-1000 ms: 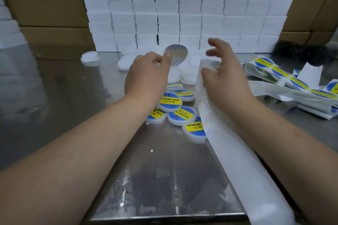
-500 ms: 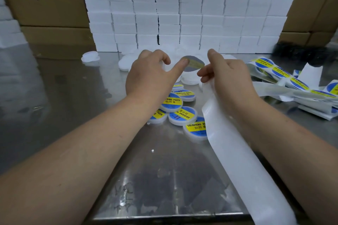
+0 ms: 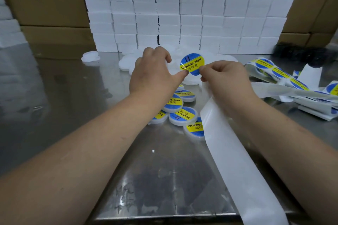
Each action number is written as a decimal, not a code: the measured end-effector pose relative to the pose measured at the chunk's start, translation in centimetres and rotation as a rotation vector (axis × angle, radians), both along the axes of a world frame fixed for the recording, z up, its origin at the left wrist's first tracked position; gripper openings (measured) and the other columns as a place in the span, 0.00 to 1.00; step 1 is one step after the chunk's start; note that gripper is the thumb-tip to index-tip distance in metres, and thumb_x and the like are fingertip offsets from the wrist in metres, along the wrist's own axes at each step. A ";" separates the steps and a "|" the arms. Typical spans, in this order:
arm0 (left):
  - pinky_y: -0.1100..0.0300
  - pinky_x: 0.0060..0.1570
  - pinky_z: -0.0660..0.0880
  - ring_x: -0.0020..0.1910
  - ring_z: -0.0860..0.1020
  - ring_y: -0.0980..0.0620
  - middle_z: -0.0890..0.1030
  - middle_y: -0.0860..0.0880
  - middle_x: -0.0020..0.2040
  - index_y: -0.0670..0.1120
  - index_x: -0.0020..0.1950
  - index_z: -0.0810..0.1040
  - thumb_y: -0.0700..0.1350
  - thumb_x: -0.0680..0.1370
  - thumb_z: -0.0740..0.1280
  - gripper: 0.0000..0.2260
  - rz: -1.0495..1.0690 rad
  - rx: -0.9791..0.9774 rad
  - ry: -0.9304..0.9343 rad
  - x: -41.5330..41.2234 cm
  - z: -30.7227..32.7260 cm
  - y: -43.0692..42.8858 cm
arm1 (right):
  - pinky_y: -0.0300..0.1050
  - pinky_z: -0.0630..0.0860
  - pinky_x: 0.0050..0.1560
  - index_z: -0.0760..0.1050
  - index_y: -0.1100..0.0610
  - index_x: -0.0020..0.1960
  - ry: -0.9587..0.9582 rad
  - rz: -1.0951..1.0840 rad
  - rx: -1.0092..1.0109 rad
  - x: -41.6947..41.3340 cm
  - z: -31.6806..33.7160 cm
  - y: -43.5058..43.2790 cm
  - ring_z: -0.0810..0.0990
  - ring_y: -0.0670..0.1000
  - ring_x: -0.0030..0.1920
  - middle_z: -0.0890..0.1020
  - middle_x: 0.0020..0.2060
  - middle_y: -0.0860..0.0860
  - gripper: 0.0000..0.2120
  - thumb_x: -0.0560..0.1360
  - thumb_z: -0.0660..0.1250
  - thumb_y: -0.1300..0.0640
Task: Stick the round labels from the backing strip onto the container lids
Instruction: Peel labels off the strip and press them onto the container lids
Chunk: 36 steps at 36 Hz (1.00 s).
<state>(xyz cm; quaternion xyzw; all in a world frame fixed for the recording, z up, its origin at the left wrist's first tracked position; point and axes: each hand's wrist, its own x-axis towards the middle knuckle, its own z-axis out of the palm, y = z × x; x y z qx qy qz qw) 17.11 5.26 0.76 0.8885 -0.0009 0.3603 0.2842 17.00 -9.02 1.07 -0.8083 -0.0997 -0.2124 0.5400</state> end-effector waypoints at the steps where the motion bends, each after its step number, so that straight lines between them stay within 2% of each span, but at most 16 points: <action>1: 0.59 0.42 0.59 0.48 0.65 0.52 0.63 0.55 0.49 0.53 0.47 0.64 0.53 0.71 0.70 0.15 0.003 0.003 0.005 0.1 -0.1 0.0 | 0.29 0.63 0.23 0.77 0.50 0.32 -0.012 -0.011 0.003 0.1 0.0 0.0 0.67 0.40 0.23 0.76 0.26 0.45 0.12 0.73 0.64 0.57; 3: 0.58 0.42 0.59 0.50 0.67 0.50 0.65 0.53 0.52 0.53 0.49 0.63 0.46 0.73 0.66 0.11 0.023 -0.010 0.031 0.3 -0.2 0.4 | 0.29 0.62 0.22 0.75 0.51 0.30 -0.030 -0.049 0.052 0.2 0.3 -0.3 0.67 0.39 0.22 0.75 0.24 0.43 0.13 0.74 0.64 0.57; 5: 0.58 0.43 0.61 0.51 0.69 0.48 0.68 0.51 0.57 0.51 0.53 0.67 0.42 0.75 0.61 0.09 0.019 -0.128 0.058 0.6 -0.1 1.0 | 0.29 0.62 0.22 0.75 0.51 0.30 -0.042 -0.074 0.112 0.4 0.7 -0.7 0.67 0.38 0.21 0.74 0.21 0.40 0.13 0.74 0.63 0.57; 7: 0.60 0.41 0.64 0.44 0.72 0.49 0.71 0.48 0.58 0.49 0.59 0.69 0.43 0.77 0.57 0.11 -0.060 -0.370 0.062 1.0 0.3 1.1 | 0.29 0.62 0.23 0.75 0.51 0.31 -0.045 -0.064 0.138 0.4 0.9 -0.8 0.68 0.38 0.22 0.74 0.20 0.39 0.13 0.74 0.63 0.57; 9: 0.62 0.37 0.67 0.37 0.72 0.55 0.74 0.49 0.55 0.50 0.64 0.68 0.47 0.80 0.55 0.13 -0.166 -0.637 0.063 1.2 0.5 0.6 | 0.29 0.62 0.23 0.75 0.50 0.30 -0.044 -0.024 0.116 0.2 0.7 -0.5 0.68 0.38 0.22 0.74 0.20 0.39 0.13 0.74 0.64 0.57; 11: 0.63 0.40 0.73 0.39 0.74 0.60 0.73 0.54 0.56 0.53 0.65 0.69 0.49 0.81 0.55 0.13 -0.264 -0.838 0.069 1.1 0.6 0.1 | 0.28 0.63 0.24 0.75 0.50 0.30 -0.037 0.046 0.093 -0.1 0.5 -0.2 0.69 0.37 0.22 0.75 0.21 0.40 0.14 0.74 0.64 0.58; 12: 0.63 0.42 0.76 0.41 0.75 0.62 0.72 0.56 0.56 0.54 0.64 0.70 0.49 0.81 0.55 0.13 -0.311 -0.909 0.072 1.0 0.6 -0.1 | 0.27 0.64 0.25 0.75 0.50 0.30 -0.033 0.090 0.091 -0.3 0.4 0.0 0.70 0.37 0.23 0.75 0.21 0.40 0.14 0.74 0.64 0.59; 14: 0.61 0.38 0.80 0.45 0.78 0.61 0.69 0.58 0.55 0.58 0.58 0.73 0.48 0.82 0.55 0.10 -0.408 -1.023 0.104 0.5 0.8 -0.2 | 0.27 0.65 0.26 0.76 0.49 0.31 -0.023 0.167 0.092 -0.5 0.4 0.2 0.71 0.37 0.23 0.76 0.22 0.40 0.14 0.74 0.64 0.59; 16: 0.59 0.34 0.80 0.49 0.80 0.50 0.72 0.54 0.55 0.59 0.50 0.75 0.47 0.82 0.55 0.11 -0.501 -1.137 0.170 0.3 1.1 -0.1 | 0.27 0.65 0.26 0.76 0.49 0.30 -0.018 0.206 0.081 -0.7 0.4 0.3 0.71 0.37 0.23 0.75 0.22 0.41 0.15 0.74 0.65 0.59; 18: 0.56 0.36 0.80 0.44 0.82 0.45 0.77 0.48 0.53 0.56 0.49 0.76 0.45 0.82 0.55 0.11 -0.611 -1.233 0.245 0.1 1.1 -0.1 | 0.26 0.64 0.25 0.76 0.49 0.30 -0.017 0.223 0.059 -0.8 0.3 0.3 0.70 0.37 0.22 0.75 0.21 0.42 0.15 0.74 0.65 0.59; 21: 0.56 0.35 0.80 0.35 0.81 0.47 0.79 0.42 0.47 0.50 0.51 0.75 0.44 0.82 0.55 0.09 -0.753 -1.351 0.330 -0.1 1.2 -0.2 | 0.26 0.63 0.25 0.76 0.49 0.30 -0.008 0.246 0.047 -0.8 0.3 0.4 0.70 0.37 0.22 0.74 0.21 0.42 0.15 0.75 0.65 0.59; 23: 0.56 0.33 0.80 0.35 0.80 0.46 0.78 0.41 0.47 0.47 0.51 0.74 0.43 0.81 0.55 0.08 -0.837 -1.435 0.373 -0.3 1.3 -0.2 | 0.26 0.64 0.25 0.76 0.49 0.30 -0.003 0.259 0.040 -0.8 0.3 0.5 0.70 0.37 0.22 0.75 0.21 0.42 0.15 0.75 0.65 0.59; 25: 0.55 0.35 0.80 0.38 0.78 0.45 0.77 0.39 0.50 0.45 0.50 0.74 0.43 0.79 0.56 0.08 -0.885 -1.474 0.399 -0.3 1.4 -0.1 | 0.26 0.64 0.25 0.76 0.49 0.30 -0.003 0.268 0.032 -0.8 0.3 0.5 0.70 0.37 0.22 0.75 0.21 0.42 0.15 0.75 0.65 0.59; 29: 0.54 0.41 0.78 0.41 0.77 0.45 0.75 0.39 0.52 0.45 0.49 0.74 0.44 0.77 0.56 0.09 -0.901 -1.407 0.412 -0.1 1.2 0.0 | 0.26 0.64 0.26 0.76 0.50 0.30 0.004 0.281 0.032 -0.7 0.1 0.6 0.69 0.38 0.22 0.75 0.22 0.43 0.15 0.75 0.65 0.58; 36: 0.55 0.40 0.79 0.42 0.79 0.46 0.78 0.42 0.51 0.47 0.48 0.76 0.44 0.79 0.59 0.07 -0.917 -1.307 0.393 0.2 0.6 -0.2 | 0.25 0.64 0.26 0.76 0.50 0.30 0.005 0.271 0.014 -0.8 0.2 0.5 0.70 0.37 0.23 0.76 0.21 0.41 0.15 0.76 0.64 0.58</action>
